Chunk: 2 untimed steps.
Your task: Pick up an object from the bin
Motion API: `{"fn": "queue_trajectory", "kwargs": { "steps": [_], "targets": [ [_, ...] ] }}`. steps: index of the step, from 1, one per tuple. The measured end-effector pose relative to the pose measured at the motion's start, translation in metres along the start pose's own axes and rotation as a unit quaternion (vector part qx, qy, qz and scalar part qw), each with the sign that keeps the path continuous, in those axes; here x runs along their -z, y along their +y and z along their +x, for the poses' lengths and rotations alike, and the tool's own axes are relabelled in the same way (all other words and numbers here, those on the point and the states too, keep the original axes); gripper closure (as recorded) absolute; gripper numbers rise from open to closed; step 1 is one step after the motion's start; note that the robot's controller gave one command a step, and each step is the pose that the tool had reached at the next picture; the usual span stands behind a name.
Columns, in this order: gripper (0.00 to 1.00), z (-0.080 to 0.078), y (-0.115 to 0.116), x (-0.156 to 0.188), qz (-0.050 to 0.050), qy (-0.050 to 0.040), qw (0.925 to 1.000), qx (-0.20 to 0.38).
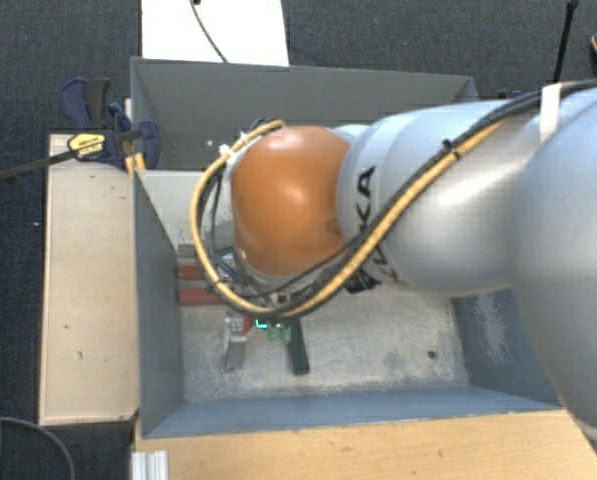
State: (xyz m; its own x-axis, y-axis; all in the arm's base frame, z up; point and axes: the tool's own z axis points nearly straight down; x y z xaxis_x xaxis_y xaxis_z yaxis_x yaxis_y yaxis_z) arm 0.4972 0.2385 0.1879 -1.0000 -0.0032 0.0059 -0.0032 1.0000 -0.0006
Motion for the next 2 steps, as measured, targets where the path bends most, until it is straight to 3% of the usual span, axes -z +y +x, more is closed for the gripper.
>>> {"fn": "queue_trajectory", "kwargs": {
  "steps": [1,2],
  "targets": [
    [0.0,-0.08,-0.054,-0.121,0.0,-0.003,1.0,-0.002],
    [0.0,-0.067,-0.007,-0.086,-0.002,-0.0064,0.9964,0.084]
  ]
}}
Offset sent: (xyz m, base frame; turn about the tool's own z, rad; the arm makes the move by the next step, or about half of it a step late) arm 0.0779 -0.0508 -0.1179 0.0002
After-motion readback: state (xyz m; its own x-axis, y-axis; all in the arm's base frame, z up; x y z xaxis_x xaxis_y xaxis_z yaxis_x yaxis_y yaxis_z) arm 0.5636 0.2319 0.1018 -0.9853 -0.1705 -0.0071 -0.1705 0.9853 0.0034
